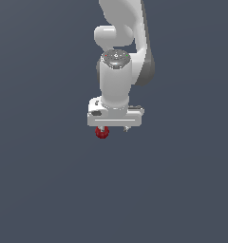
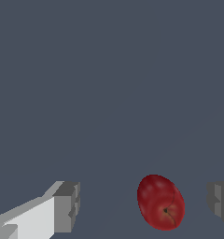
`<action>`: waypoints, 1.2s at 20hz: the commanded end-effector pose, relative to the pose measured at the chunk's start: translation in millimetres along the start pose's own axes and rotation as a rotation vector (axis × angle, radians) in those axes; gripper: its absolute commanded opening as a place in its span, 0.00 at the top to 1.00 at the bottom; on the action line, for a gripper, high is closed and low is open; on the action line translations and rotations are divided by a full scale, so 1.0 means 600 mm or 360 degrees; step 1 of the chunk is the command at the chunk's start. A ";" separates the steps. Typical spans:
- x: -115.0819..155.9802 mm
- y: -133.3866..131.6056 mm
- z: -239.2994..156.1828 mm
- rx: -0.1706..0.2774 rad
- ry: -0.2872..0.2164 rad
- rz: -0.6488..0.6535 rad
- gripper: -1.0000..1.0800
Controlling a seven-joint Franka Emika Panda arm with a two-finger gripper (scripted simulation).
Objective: Pick up the object and move it to a goal position.
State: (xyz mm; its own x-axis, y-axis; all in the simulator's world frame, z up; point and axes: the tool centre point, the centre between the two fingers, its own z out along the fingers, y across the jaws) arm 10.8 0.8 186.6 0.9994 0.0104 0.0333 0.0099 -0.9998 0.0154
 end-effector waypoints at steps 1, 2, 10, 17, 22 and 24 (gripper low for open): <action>0.000 0.000 0.000 0.0000 0.0000 0.0000 0.04; 0.000 0.000 0.000 0.0001 0.0001 0.0000 0.04; 0.003 -0.007 -0.015 0.0037 0.0032 -0.0007 0.04; -0.005 0.001 -0.003 0.0035 0.0026 -0.0002 0.04; -0.028 0.022 0.027 0.0033 0.0012 0.0012 0.04; -0.042 0.033 0.043 0.0032 0.0003 0.0021 0.04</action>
State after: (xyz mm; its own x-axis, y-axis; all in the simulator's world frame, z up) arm -7.3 -14.3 167.7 0.9992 0.0017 0.0398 0.0019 -1.0000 -0.0056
